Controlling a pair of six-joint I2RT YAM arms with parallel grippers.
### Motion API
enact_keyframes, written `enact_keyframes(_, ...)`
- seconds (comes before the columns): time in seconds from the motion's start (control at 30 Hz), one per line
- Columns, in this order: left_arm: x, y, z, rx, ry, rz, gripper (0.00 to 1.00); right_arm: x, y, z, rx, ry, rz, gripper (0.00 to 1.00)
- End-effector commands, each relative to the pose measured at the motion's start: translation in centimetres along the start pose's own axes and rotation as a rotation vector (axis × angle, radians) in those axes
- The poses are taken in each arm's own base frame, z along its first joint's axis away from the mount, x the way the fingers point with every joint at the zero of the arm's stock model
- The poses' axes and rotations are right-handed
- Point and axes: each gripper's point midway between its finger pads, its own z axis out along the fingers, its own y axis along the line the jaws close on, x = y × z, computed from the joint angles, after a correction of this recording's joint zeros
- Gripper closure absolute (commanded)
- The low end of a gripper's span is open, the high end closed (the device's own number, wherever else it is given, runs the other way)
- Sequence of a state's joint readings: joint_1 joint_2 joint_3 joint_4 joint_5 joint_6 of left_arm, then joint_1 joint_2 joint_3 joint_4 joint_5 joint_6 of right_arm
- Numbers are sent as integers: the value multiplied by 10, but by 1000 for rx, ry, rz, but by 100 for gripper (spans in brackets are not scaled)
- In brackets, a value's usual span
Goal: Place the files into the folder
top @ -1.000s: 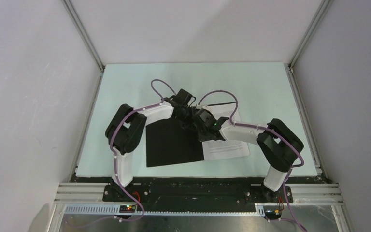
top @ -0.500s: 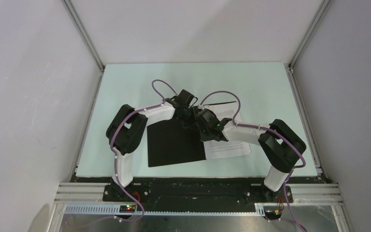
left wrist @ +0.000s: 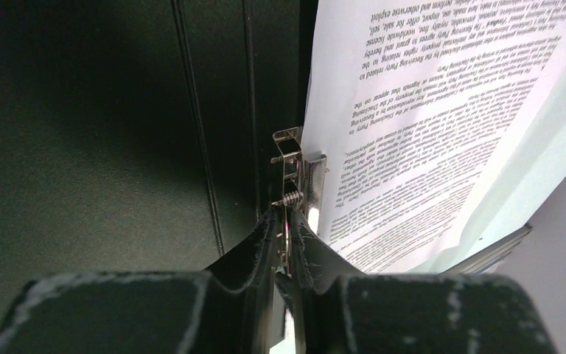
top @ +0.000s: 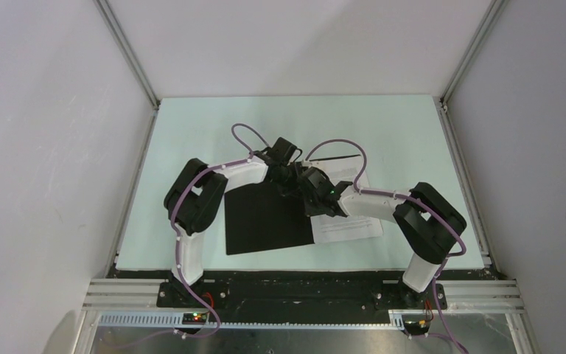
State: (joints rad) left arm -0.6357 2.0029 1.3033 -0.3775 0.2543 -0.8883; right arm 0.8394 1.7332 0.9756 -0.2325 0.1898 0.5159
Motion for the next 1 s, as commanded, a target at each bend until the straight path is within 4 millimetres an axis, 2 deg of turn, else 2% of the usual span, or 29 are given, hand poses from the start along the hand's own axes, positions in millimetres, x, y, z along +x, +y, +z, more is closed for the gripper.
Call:
enact_keyframes(0.0,8,21,25,-105,-37,-28,87,74,-37,16,123,216,-94,100)
enact_keyframes(0.2,14,47,30,-206,-73,-69,98,59,-26,12,73,167,-96,100)
enact_keyframes(0.43,17,80,28,-334,-108,-85,100,49,-13,9,10,139,-54,100)
enact_keyframes(0.67,19,92,29,-386,-109,-79,100,31,-6,-3,-72,113,24,95)
enact_keyframes(0.83,19,92,31,-391,-103,-72,100,13,-8,-16,-106,82,90,92)
enact_keyframes(0.97,18,90,31,-388,-102,-62,100,6,-7,-25,-142,81,128,91)
